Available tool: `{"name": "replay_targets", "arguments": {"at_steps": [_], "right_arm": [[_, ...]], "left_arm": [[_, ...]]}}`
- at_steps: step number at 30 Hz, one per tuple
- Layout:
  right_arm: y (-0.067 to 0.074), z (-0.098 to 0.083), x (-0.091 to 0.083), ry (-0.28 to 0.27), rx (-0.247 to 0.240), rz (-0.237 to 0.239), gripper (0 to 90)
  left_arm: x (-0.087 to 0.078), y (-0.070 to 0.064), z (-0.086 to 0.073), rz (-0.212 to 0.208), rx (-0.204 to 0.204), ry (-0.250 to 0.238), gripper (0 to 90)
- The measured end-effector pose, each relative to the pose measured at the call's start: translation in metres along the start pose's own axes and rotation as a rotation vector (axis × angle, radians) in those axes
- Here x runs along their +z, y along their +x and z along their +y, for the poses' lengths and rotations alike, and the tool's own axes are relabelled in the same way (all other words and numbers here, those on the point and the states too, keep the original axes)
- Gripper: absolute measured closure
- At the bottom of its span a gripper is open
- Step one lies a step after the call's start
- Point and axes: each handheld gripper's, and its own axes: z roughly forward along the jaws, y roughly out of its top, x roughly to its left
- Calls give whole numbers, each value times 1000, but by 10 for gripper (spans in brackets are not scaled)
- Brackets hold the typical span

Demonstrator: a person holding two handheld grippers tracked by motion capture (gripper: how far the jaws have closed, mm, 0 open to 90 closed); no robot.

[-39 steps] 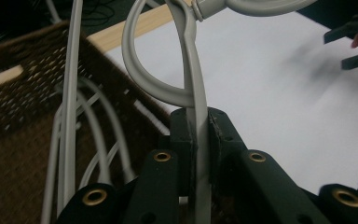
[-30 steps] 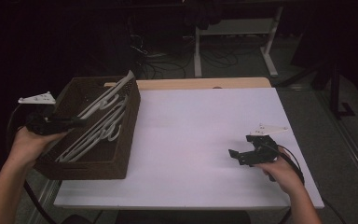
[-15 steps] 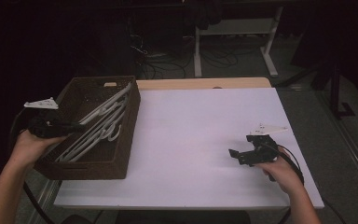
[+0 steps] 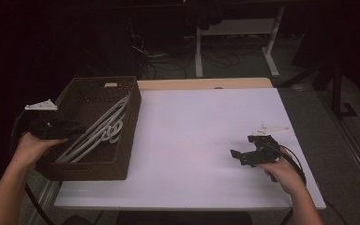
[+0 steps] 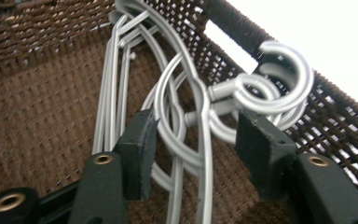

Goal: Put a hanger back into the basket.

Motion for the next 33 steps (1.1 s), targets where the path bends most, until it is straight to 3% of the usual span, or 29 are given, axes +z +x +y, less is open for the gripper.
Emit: {"name": "replay_targets", "arguments": {"at_steps": [8, 17, 19, 29, 33], "right_arm": [[1, 3, -3, -9, -6, 2, 80], [8, 13, -15, -23, -34, 32, 19], [12, 16, -20, -28, -52, 45, 7], [19, 27, -39, -69, -79, 81, 5], [20, 31, -47, -83, -93, 89, 5]], "left_arm": [[3, -21, 13, -58, 18, -61, 351], [16, -57, 26, -133, 60, -126, 231], [22, -70, 30, -163, 81, -143, 201], [40, -102, 35, -227, 144, -157, 122], [47, -108, 34, -258, 157, -150, 24]]}}
